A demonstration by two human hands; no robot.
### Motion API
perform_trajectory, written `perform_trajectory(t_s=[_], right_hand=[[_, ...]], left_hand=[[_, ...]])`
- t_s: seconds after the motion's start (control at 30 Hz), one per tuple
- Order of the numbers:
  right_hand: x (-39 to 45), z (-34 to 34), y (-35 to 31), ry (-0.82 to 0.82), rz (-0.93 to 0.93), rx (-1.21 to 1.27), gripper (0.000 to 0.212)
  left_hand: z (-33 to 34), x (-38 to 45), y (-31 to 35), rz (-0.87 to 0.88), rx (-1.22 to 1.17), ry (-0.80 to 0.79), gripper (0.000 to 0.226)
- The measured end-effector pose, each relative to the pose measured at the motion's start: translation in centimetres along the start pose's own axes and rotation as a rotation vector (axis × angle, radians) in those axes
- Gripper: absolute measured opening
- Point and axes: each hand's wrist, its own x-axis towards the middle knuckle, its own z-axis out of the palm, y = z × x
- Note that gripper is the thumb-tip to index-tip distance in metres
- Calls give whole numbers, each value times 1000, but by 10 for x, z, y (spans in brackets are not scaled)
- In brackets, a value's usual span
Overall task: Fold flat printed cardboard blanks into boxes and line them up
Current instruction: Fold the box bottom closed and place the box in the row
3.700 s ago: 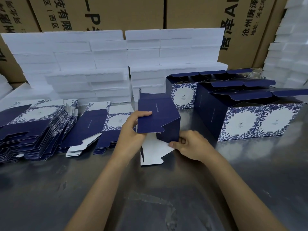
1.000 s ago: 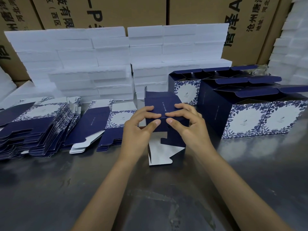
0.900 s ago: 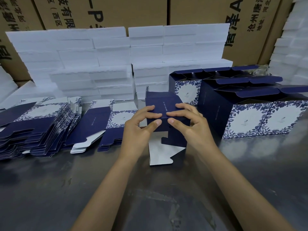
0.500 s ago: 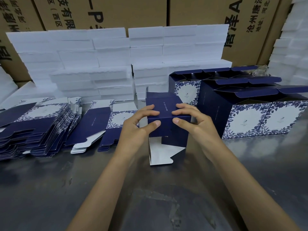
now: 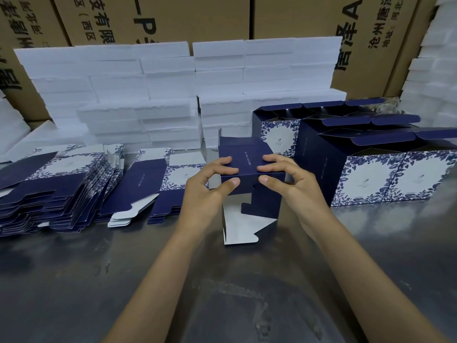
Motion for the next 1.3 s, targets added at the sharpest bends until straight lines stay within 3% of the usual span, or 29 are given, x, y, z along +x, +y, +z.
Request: perform_trajectory(t_s=[0.4,0.53,0.67,0.8,0.9,1.03,1.17,1.23,1.3], right_hand=[[2,-11,1,-83,66,67,21],[4,-16,1,-29,198,267,34],[11,-19,8,186,358,204,29],[5,-8,0,9,362,262,38],[-3,5,-7,-159,245,184,56],[-9,12,-10,-178,143,189,83],[-5,1,-9,-130,128,181,78],[-4,-1,-7,-144,164,66,70],[-5,-1,-7,-188,179,-120,71]], left_hand=[[-8,4,-2,33,68,-9,29],[-12,4,1,46,35,121,38],[-12,3,0,-50,-61,303,47],[-8,1,2,-222,-247,358,50],[6,-3,1,-303,-256,287,52],[29,-13,-6,-333,-179,91,41],[36,-20,-9,-645,-98,-304,19],[33,-22,-8,-702,4,-490,19],[30,-21,-6,-696,114,-542,19]])
